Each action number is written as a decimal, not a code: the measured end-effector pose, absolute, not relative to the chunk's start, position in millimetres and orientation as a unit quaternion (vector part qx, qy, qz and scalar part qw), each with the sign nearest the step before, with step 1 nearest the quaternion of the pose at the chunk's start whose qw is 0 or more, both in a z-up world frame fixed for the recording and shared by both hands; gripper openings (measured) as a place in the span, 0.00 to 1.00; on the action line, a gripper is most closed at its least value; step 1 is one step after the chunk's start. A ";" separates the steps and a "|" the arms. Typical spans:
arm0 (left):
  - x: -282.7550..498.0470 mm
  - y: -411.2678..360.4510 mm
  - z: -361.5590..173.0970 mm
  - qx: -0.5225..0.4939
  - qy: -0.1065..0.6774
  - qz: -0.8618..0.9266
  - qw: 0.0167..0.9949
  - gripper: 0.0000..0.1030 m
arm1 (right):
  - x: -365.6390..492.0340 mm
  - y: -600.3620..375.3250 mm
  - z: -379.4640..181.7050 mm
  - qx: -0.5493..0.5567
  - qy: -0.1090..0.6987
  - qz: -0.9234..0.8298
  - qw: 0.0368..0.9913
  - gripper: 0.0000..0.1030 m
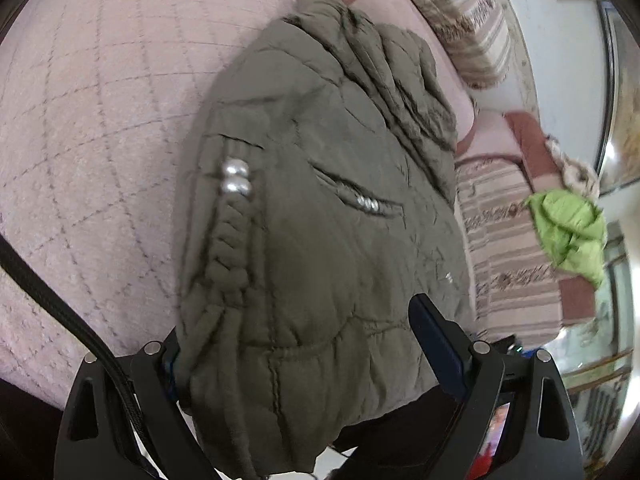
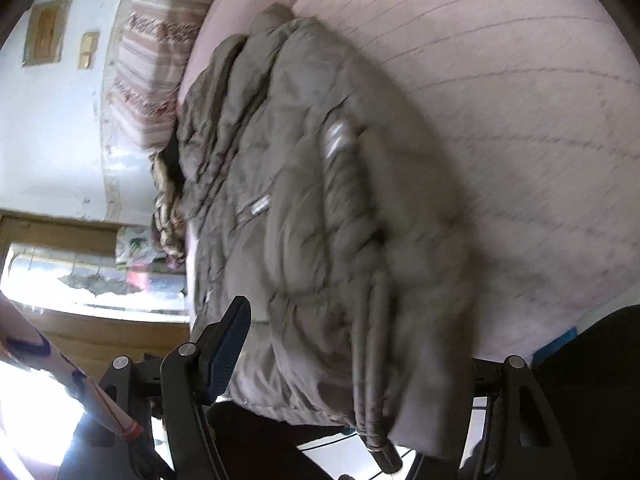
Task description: Fold large clothes
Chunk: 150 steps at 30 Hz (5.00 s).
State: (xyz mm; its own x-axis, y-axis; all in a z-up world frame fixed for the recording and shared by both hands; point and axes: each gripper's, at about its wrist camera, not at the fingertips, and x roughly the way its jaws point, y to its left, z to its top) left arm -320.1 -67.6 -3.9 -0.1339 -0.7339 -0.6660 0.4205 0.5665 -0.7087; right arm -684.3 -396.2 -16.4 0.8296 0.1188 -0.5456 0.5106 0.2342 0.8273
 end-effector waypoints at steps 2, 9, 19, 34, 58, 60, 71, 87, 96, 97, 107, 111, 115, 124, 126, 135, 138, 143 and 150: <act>-325.7 -75.9 -1.3 -0.109 0.605 -0.445 0.652 0.88 | -676.0 -390.3 -16.7 0.601 0.267 -0.124 0.743 0.70; -338.3 -95.1 1.5 -0.055 0.606 -0.395 0.688 0.75 | -655.6 -383.7 -19.5 0.585 0.287 -0.139 0.745 0.68; -349.7 -87.6 46.4 -0.030 0.587 -0.353 0.728 0.28 | -662.9 -386.6 2.8 0.572 0.285 -0.153 0.754 0.24; -368.2 -42.1 66.4 -0.055 0.588 -0.382 0.711 0.27 | -694.3 -360.4 39.5 0.522 0.307 -0.132 0.785 0.21; -357.3 -99.1 149.4 0.007 0.448 -0.370 0.814 0.27 | -626.0 -377.3 121.1 0.428 0.290 -0.142 0.844 0.21; -353.4 -104.4 157.4 0.010 0.434 -0.367 0.823 0.27 | -617.5 -380.3 132.7 0.416 0.284 -0.144 0.852 0.21; -310.4 -151.7 183.1 0.030 0.381 -0.338 0.860 0.28 | -577.2 -415.3 168.1 0.401 0.234 -0.166 0.870 0.21; -248.5 -222.9 178.2 0.055 0.365 -0.293 0.882 0.28 | -502.0 -469.3 166.9 0.380 0.189 -0.222 0.878 0.21; -245.6 -246.5 167.2 0.093 0.346 -0.268 0.894 0.28 | -483.4 -479.6 158.3 0.359 0.190 -0.247 0.880 0.21; -247.7 -248.9 165.6 0.102 0.340 -0.264 0.897 0.28 | -481.1 -479.5 157.3 0.355 0.192 -0.250 0.880 0.21; -248.7 -260.6 159.6 0.139 0.325 -0.245 0.903 0.28 | -469.1 -486.0 154.9 0.341 0.201 -0.263 0.880 0.21; -247.6 -263.7 159.2 0.144 0.323 -0.242 0.903 0.28 | -467.7 -489.0 153.8 0.341 0.201 -0.264 0.880 0.21; -246.9 -265.8 159.3 0.147 0.322 -0.240 0.904 0.28 | -467.7 -492.0 152.0 0.343 0.200 -0.263 0.879 0.21; -251.8 -269.3 158.6 0.159 0.311 -0.227 0.909 0.28 | -463.6 -497.3 145.8 0.338 0.198 -0.265 0.881 0.21; -251.4 -270.3 158.4 0.161 0.311 -0.225 0.909 0.28 | -463.1 -496.6 144.7 0.333 0.198 -0.267 0.882 0.21; -251.8 -277.2 164.8 0.170 0.305 -0.211 0.913 0.28 | -462.4 -494.8 149.7 0.323 0.190 -0.278 0.885 0.21; -252.7 -279.8 169.6 0.173 0.300 -0.207 0.915 0.28 | -463.5 -496.6 152.1 0.321 0.184 -0.281 0.885 0.21; -252.3 -288.9 177.4 0.178 0.293 -0.201 0.918 0.28 | -463.0 -500.3 153.5 0.315 0.180 -0.288 0.886 0.21; -235.6 -309.4 173.4 0.187 0.297 -0.180 0.919 0.28 | -450.5 -522.1 145.0 0.330 0.181 -0.296 0.878 0.21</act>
